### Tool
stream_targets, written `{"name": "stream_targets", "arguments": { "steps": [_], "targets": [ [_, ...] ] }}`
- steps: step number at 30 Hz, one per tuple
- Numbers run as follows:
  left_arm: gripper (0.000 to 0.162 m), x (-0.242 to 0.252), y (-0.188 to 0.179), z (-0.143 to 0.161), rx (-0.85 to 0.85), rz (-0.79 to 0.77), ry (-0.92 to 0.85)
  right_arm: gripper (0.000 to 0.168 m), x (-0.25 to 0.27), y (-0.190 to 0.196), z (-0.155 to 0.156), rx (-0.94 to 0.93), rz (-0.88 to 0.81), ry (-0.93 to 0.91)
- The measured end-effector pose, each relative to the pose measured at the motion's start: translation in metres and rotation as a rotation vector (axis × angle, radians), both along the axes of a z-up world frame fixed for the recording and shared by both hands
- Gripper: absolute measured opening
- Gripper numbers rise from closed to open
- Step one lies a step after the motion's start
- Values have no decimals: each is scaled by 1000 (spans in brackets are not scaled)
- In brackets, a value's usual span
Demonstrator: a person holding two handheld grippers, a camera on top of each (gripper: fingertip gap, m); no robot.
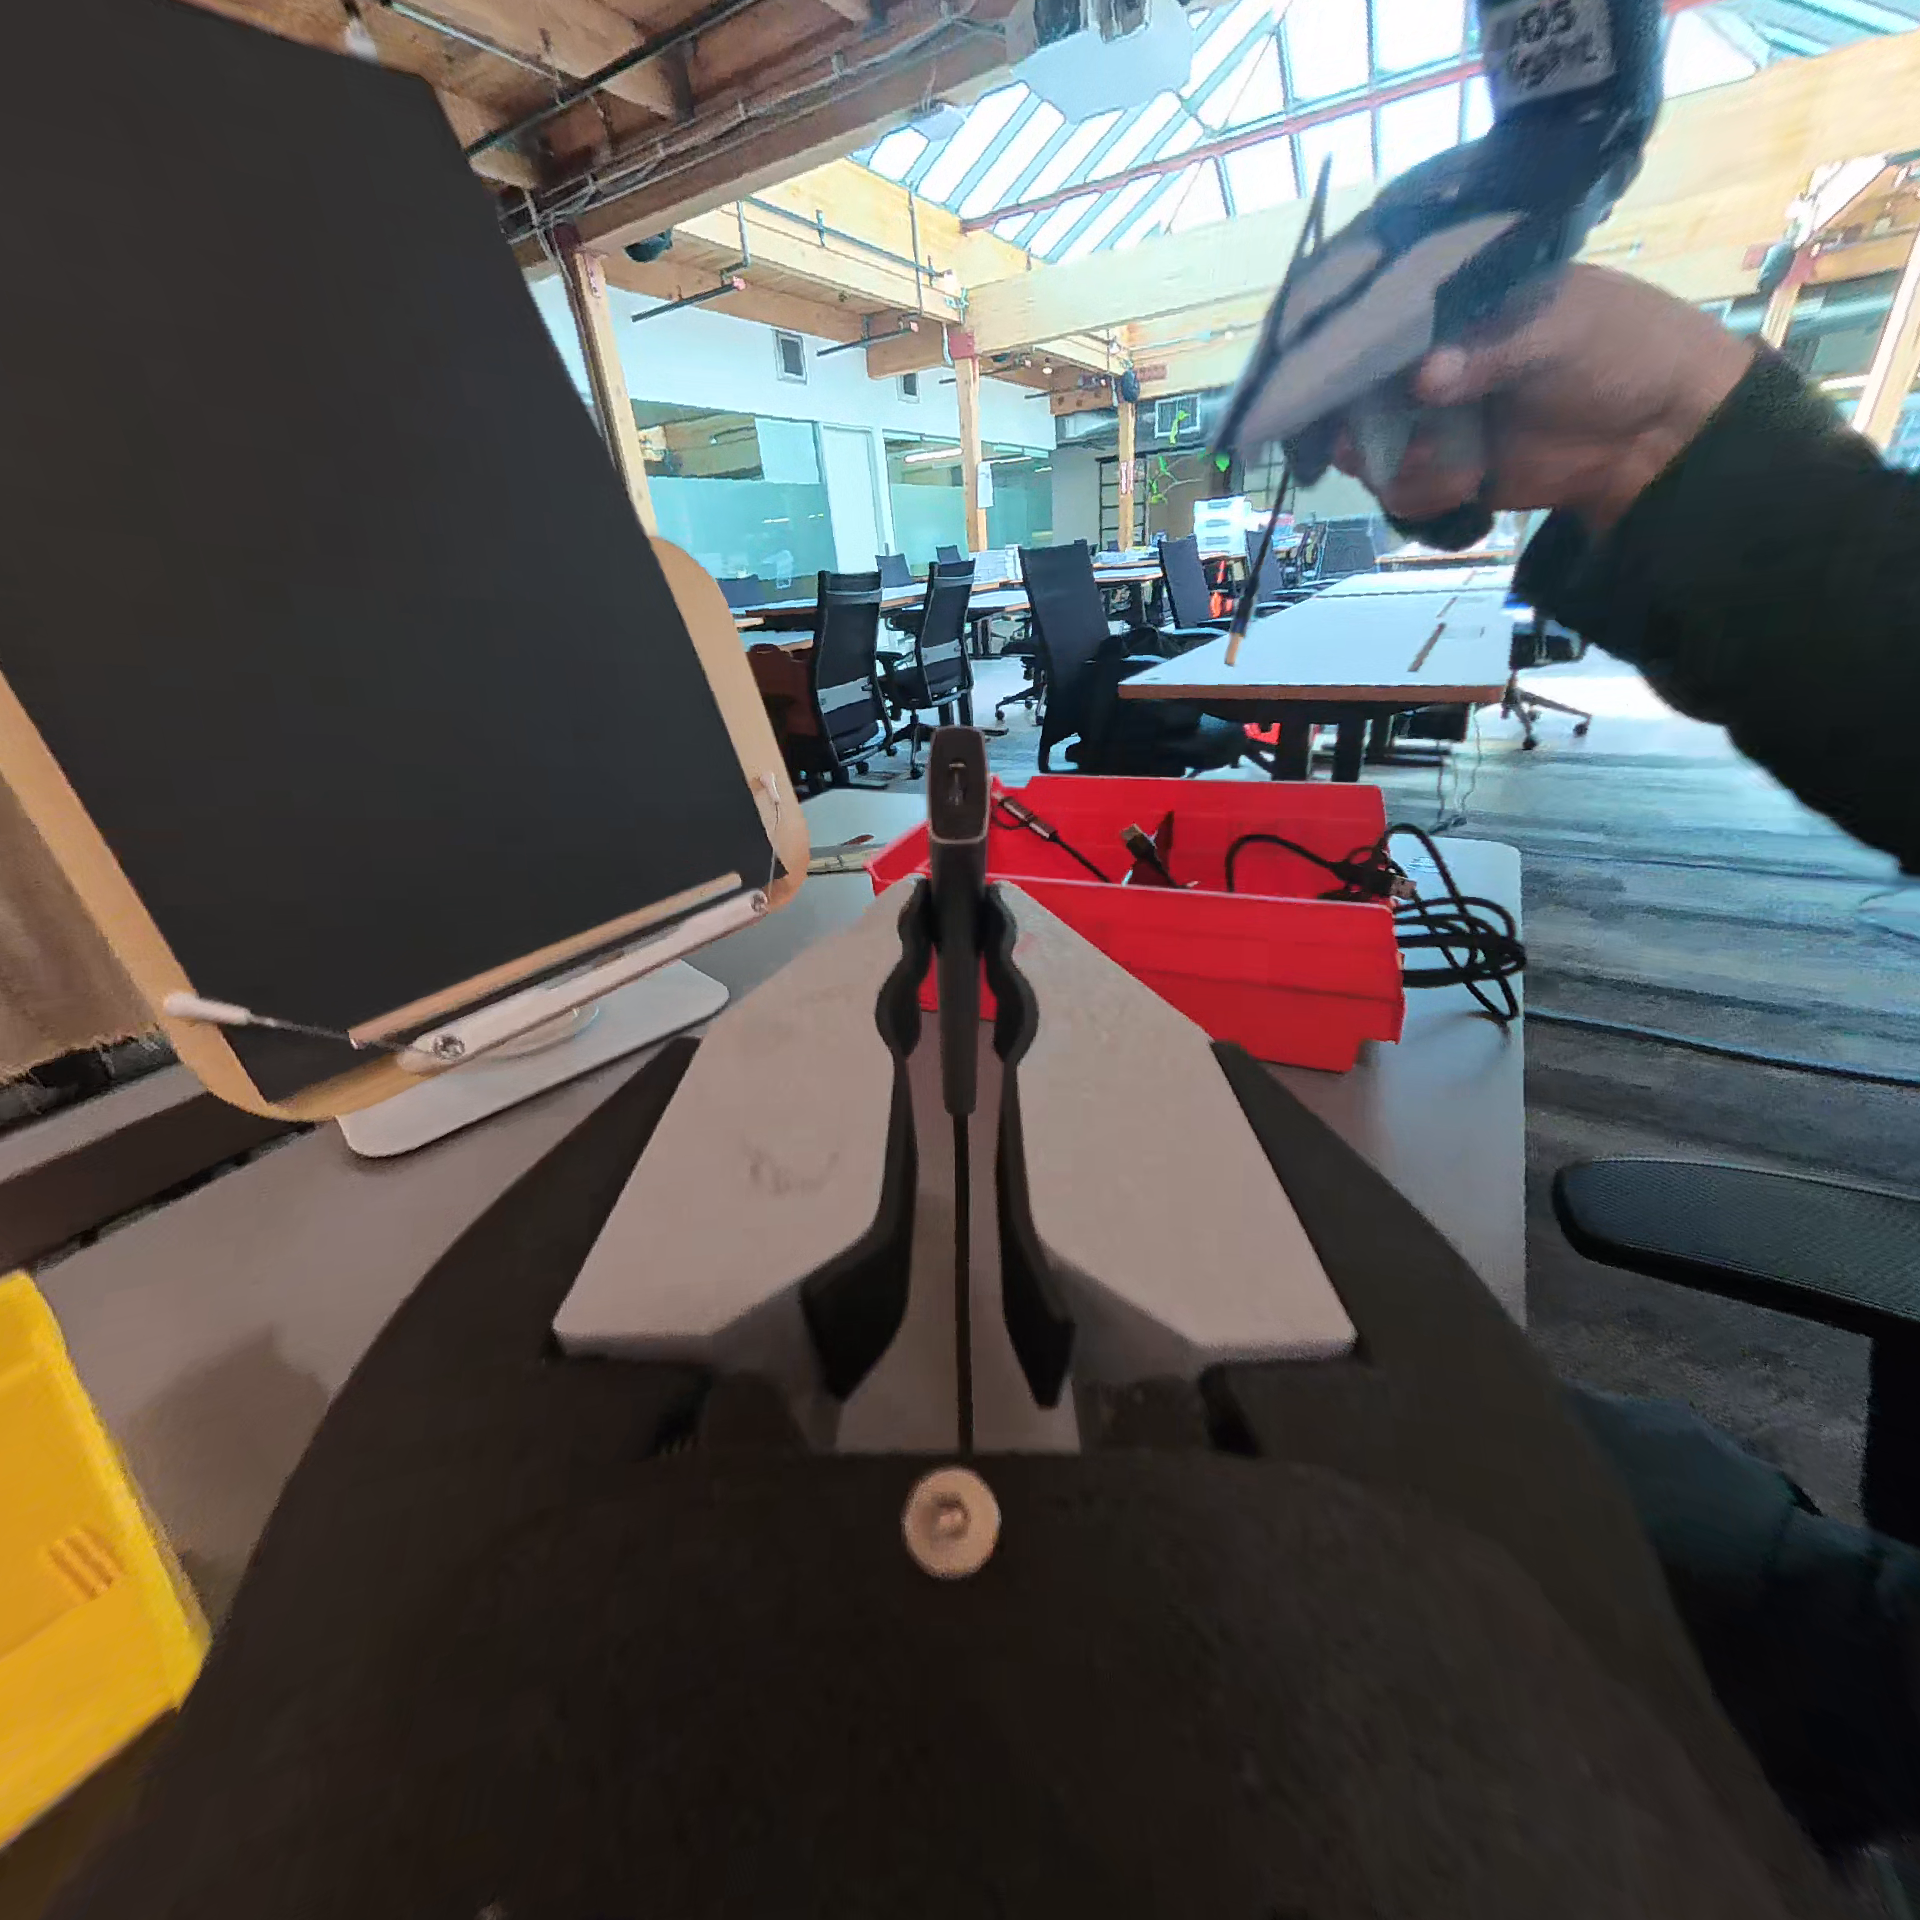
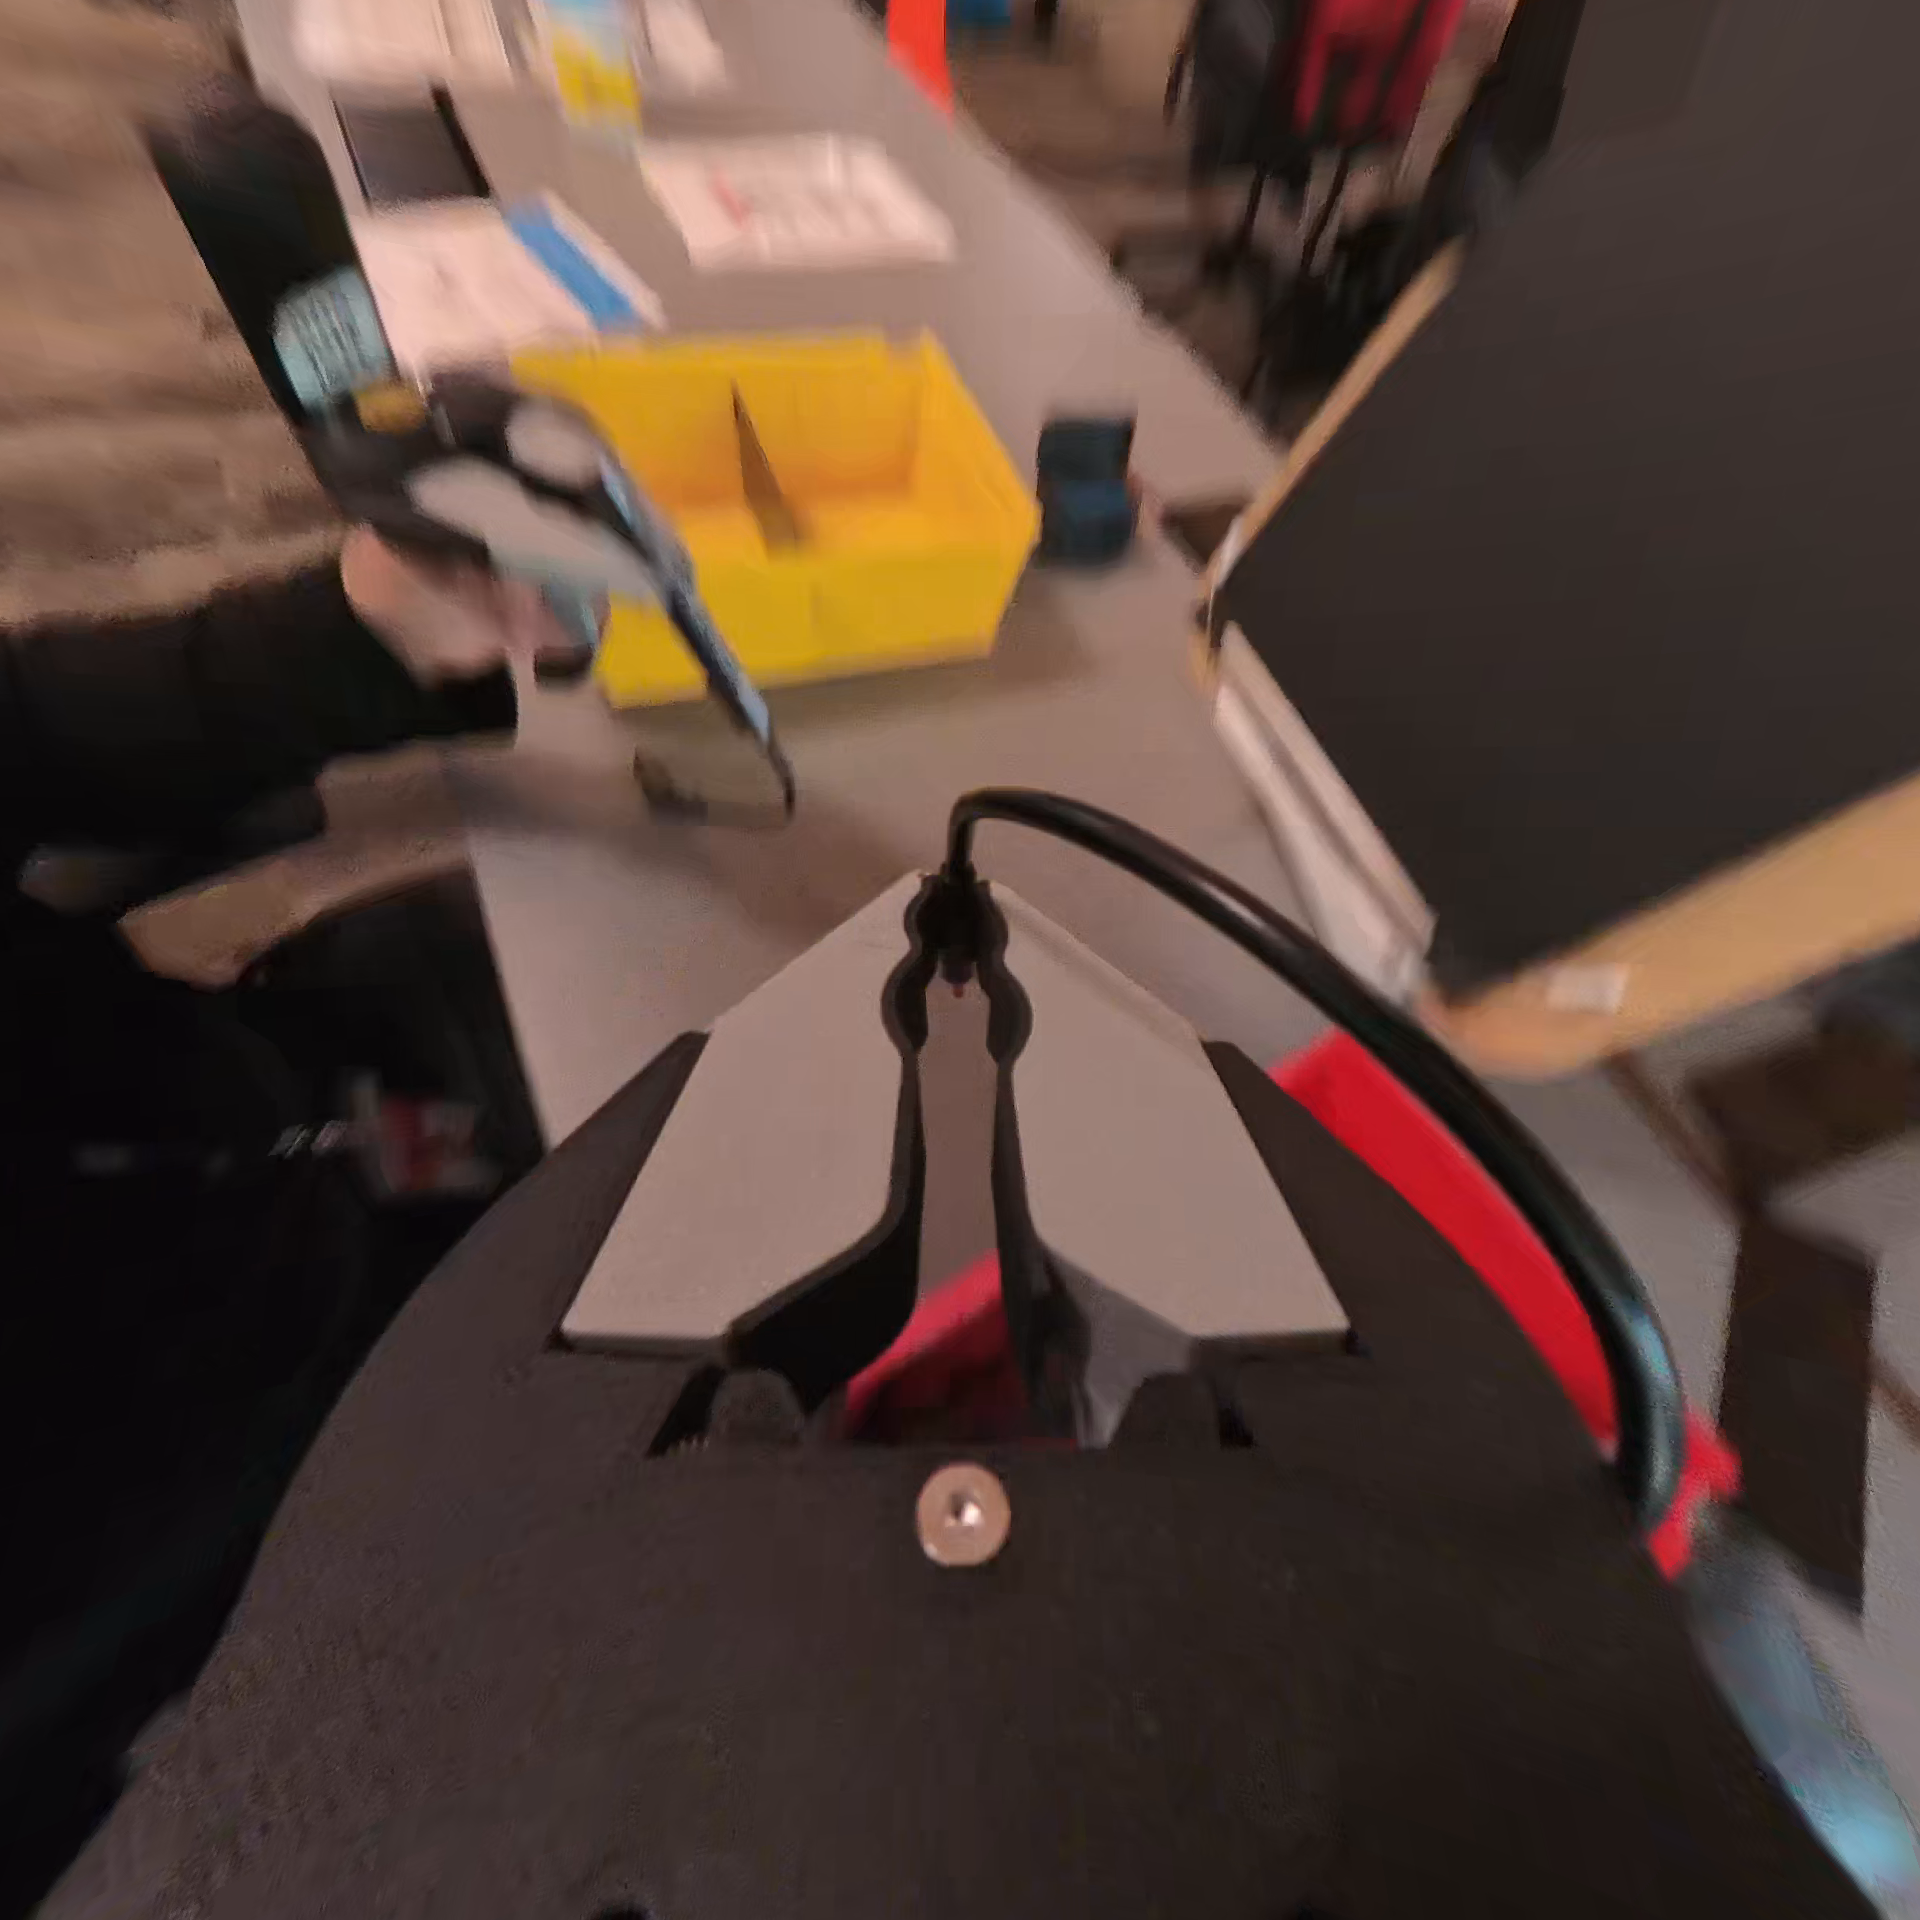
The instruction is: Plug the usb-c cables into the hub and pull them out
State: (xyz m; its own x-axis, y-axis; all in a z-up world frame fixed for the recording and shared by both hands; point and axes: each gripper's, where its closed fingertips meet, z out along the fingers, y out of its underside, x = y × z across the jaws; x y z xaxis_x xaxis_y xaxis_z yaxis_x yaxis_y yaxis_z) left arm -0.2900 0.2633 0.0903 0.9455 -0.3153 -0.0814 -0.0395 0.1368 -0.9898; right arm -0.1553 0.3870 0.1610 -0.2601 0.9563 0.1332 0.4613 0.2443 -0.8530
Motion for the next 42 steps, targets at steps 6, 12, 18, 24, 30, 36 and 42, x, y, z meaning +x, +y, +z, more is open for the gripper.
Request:
{"name": "stream_targets", "arguments": {
  "steps": [6,12,18,24,30,36,42],
  "targets": [
    [7,43,30,91,76,-92,156,12,80,67,-127,-209,-183,-654],
    [7,115,95,161,83,-232,283,36,122,84,-206,-145,-226,-978],
    [7,146,159,173,76,-344,186,38,136,105,-146,-53,-290,-743],
    [7,174,184,148,18,-455,114,73,84,93,-22,-57,-127,-36],
    [7,183,186,131,-37,-540,35,35,39,65,4,-52,50,184],
    [14,137,178,128,-83,-420,-26,6,34,83,34,-46,3,267],
    [27,51,112,106,-177,-192,18,6,41,132,65,249,-241,387]
  ]
}}
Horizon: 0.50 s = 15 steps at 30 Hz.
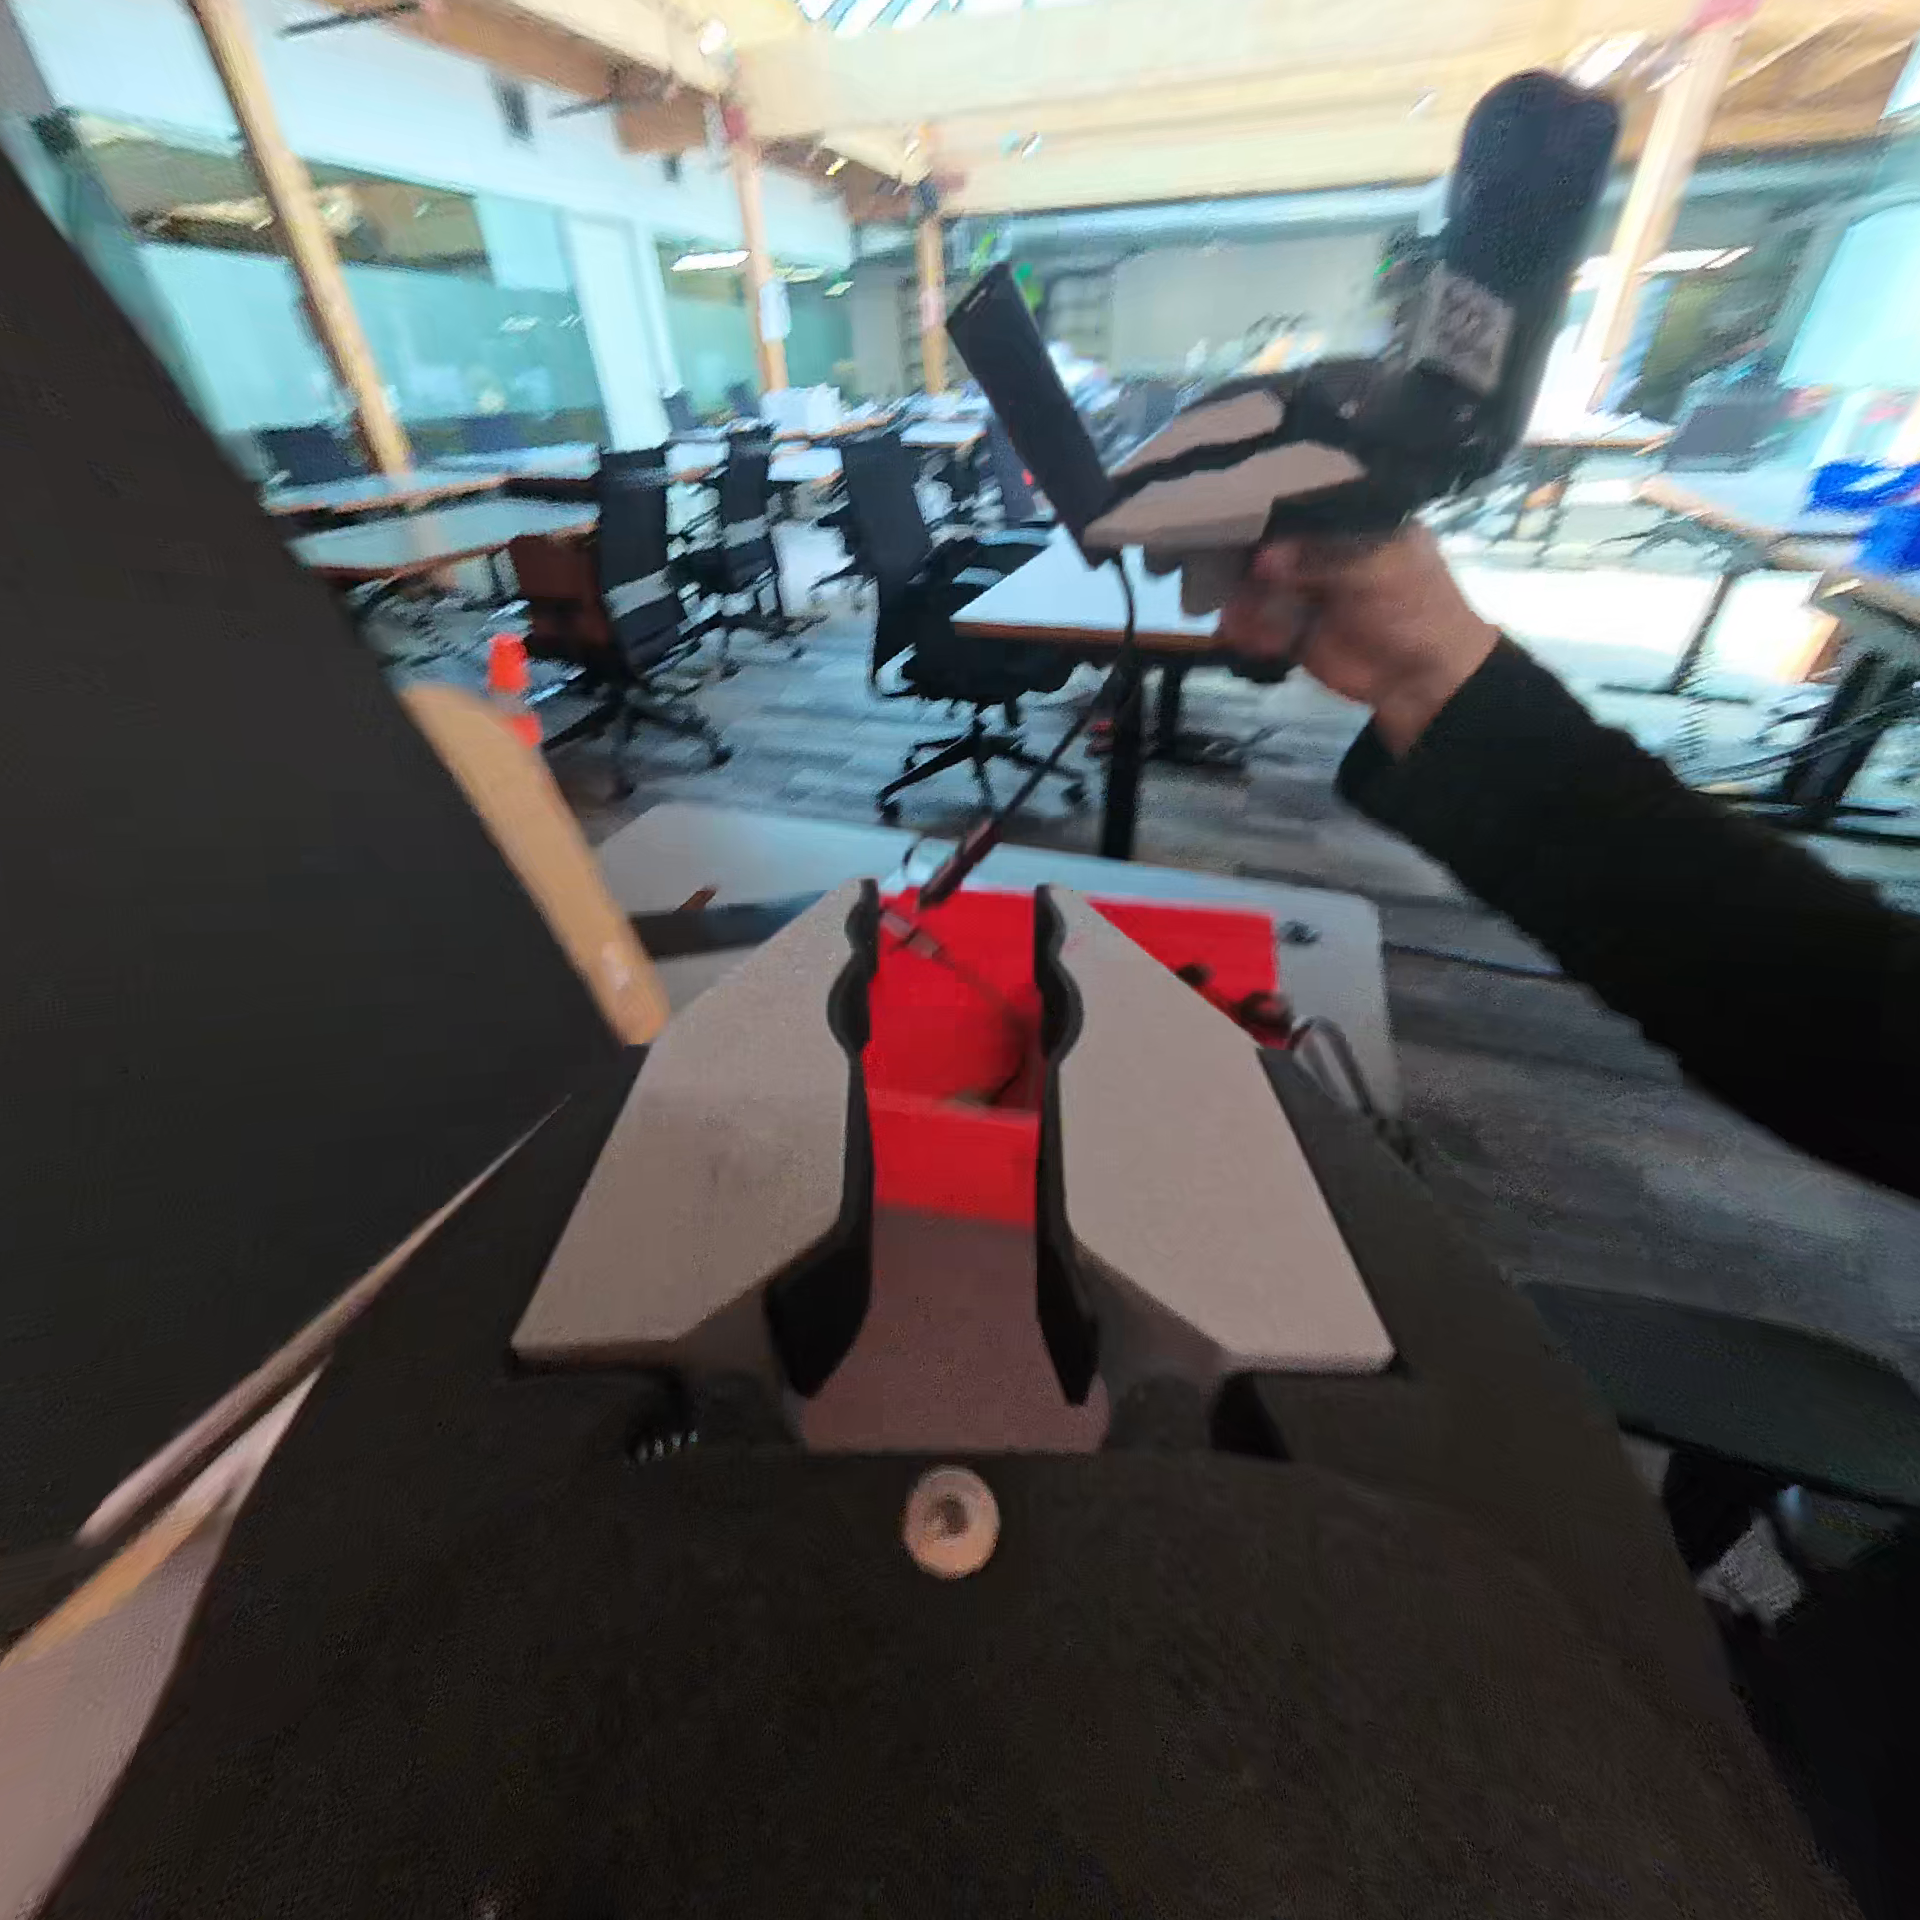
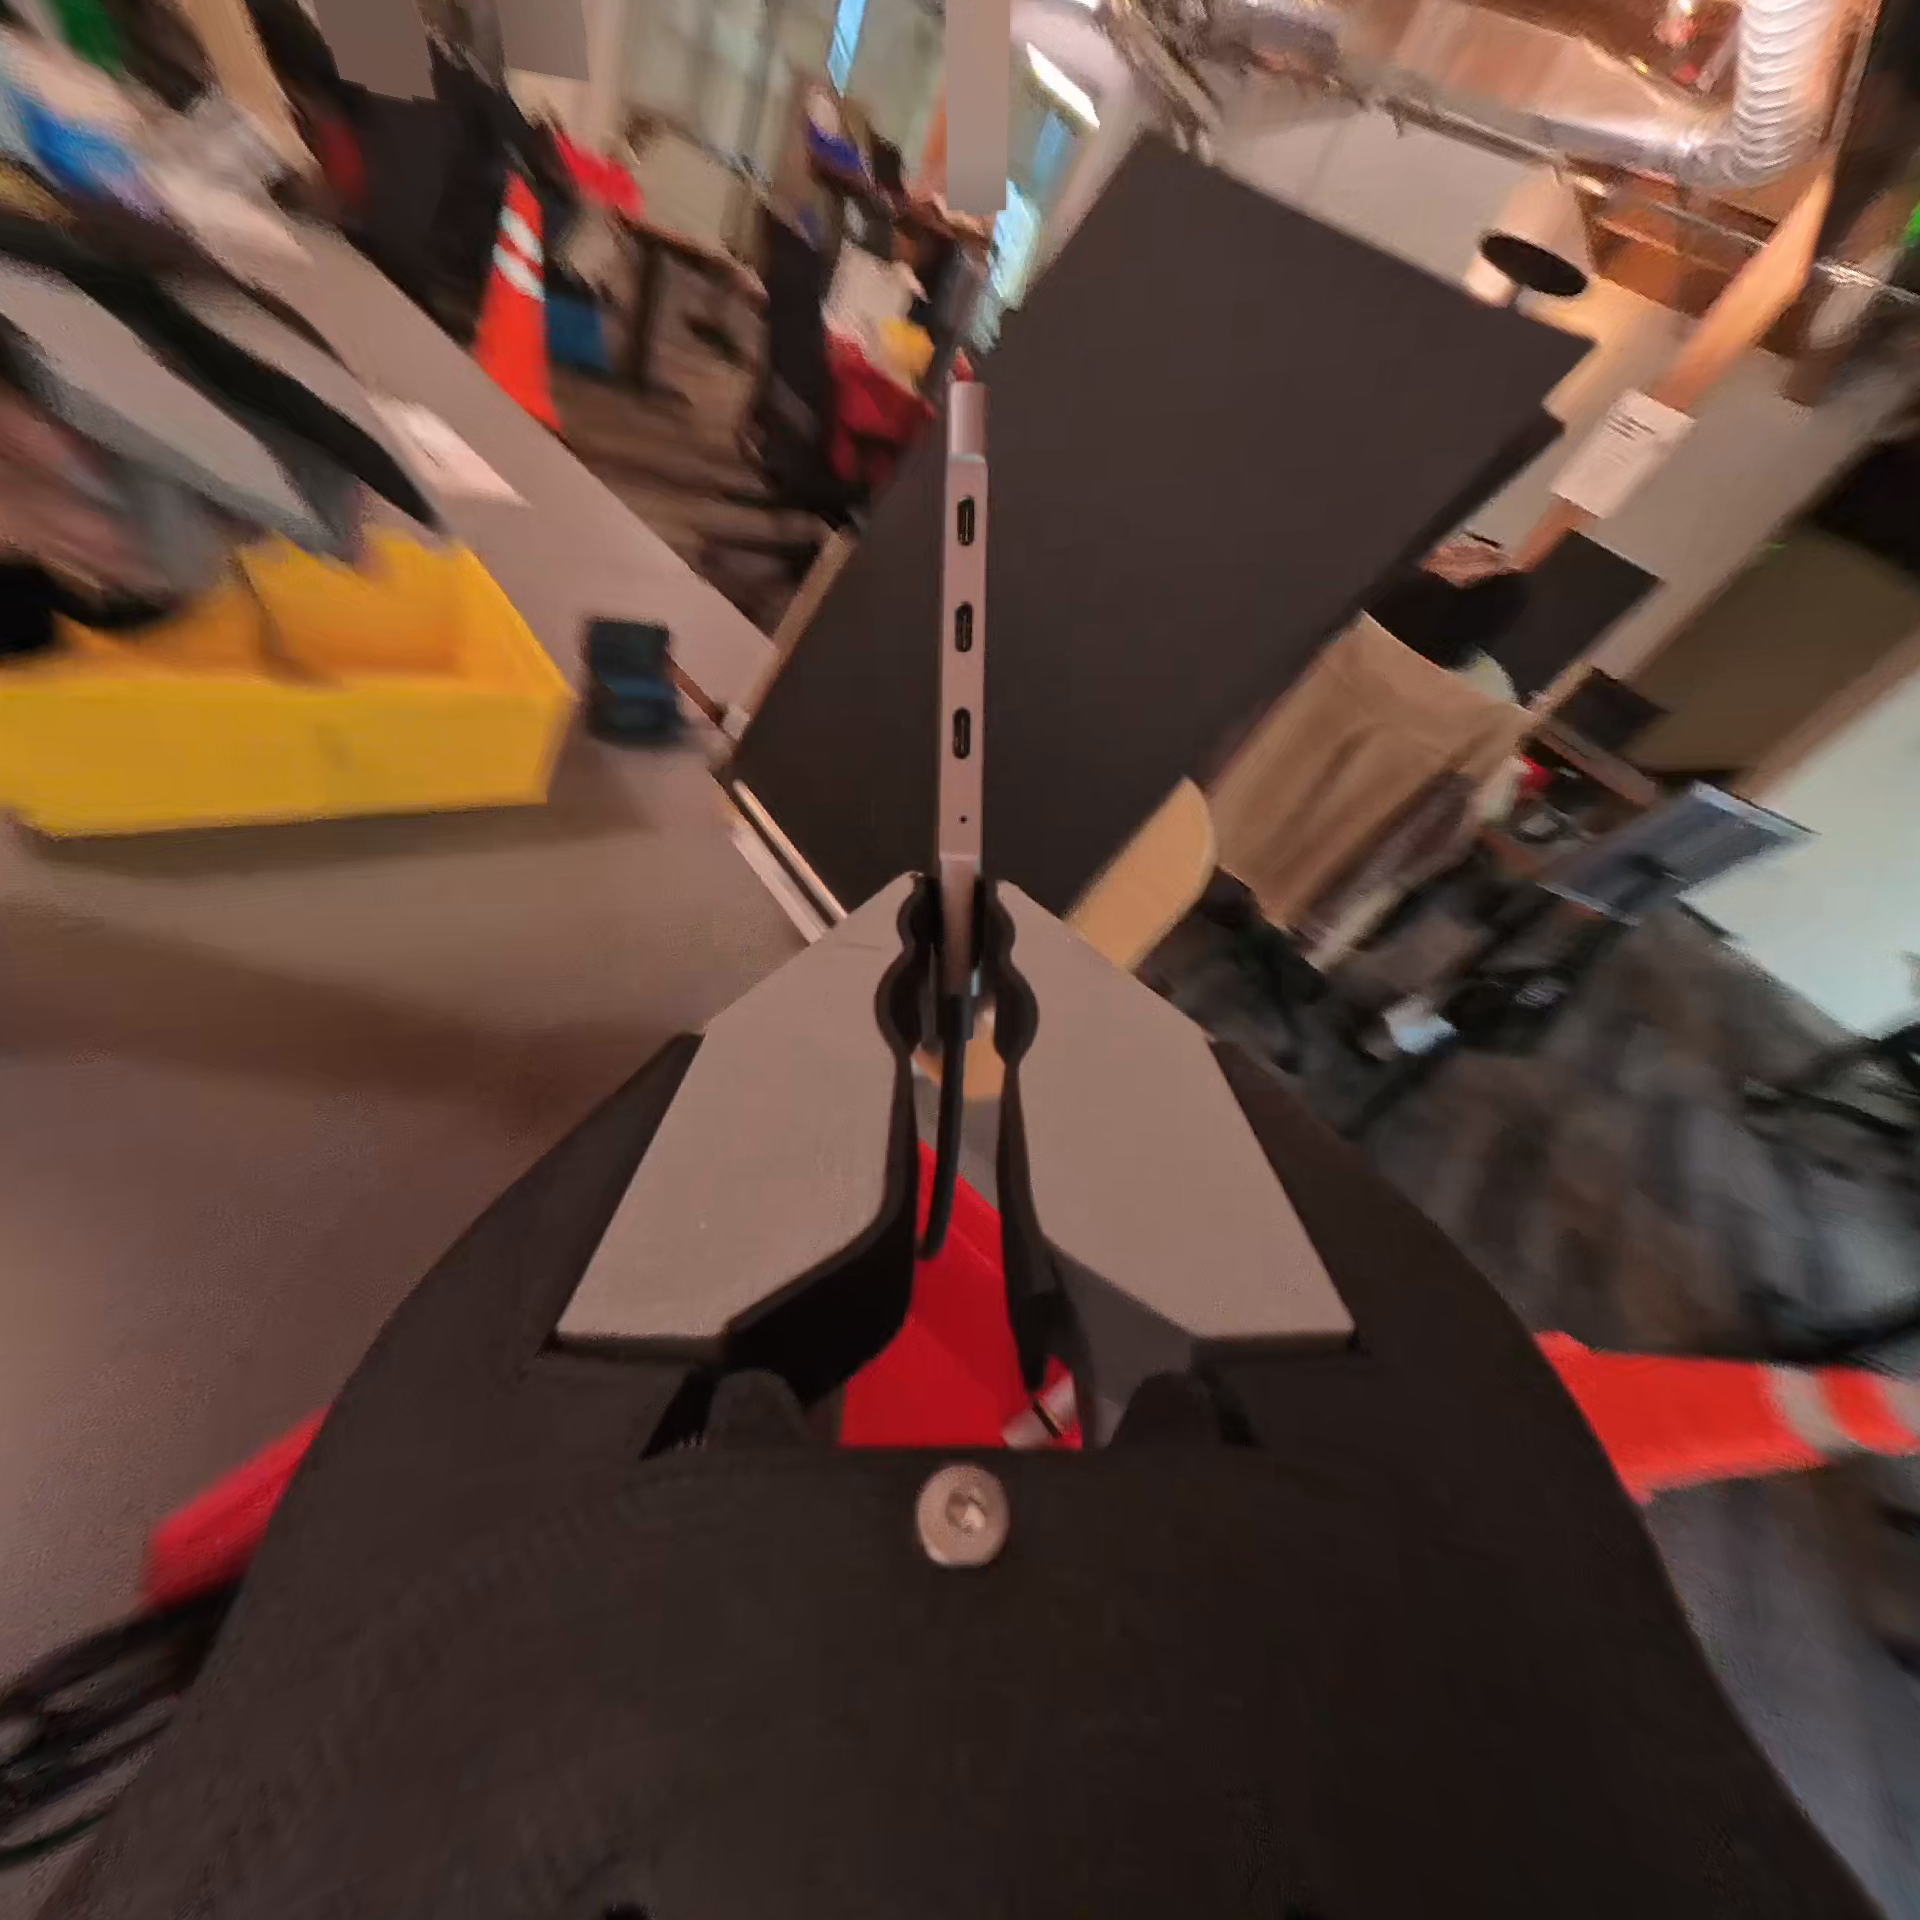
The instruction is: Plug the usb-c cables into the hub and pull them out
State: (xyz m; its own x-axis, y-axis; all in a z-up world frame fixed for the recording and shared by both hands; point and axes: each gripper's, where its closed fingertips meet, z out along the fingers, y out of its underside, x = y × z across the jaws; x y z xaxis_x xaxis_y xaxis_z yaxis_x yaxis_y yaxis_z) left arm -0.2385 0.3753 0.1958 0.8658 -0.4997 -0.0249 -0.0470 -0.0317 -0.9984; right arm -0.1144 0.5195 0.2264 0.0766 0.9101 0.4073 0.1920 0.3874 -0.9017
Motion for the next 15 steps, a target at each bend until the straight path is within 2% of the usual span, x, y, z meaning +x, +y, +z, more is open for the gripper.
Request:
{"name": "stream_targets", "arguments": {
  "steps": [3,6,8,9,10,11,13,14,15],
  "targets": [
    [32,-42,-48,-30,-42,136,47,6,-17,21,-62,39,-68,-180],
    [41,-80,-95,-67,-101,282,64,7,-29,47,-173,-61,-152,-490],
    [46,-102,-123,-95,-148,384,72,16,-28,54,-247,-174,-194,-691],
    [49,-110,-136,-110,-177,421,65,21,-25,51,-277,-241,-196,-791],
    [55,-115,-149,-125,-215,446,62,23,-22,51,-292,-297,-219,-858],
    [60,-122,-162,-139,-249,479,63,21,-22,52,-287,-346,-243,-846],
    [61,-130,-185,-159,-277,538,68,24,-19,54,-257,-407,-296,-762],
    [63,-132,-195,-167,-290,557,75,34,-14,53,-239,-426,-312,-719],
    [65,-134,-204,-176,-307,585,93,53,-8,51,-220,-433,-328,-679]
  ]
}}
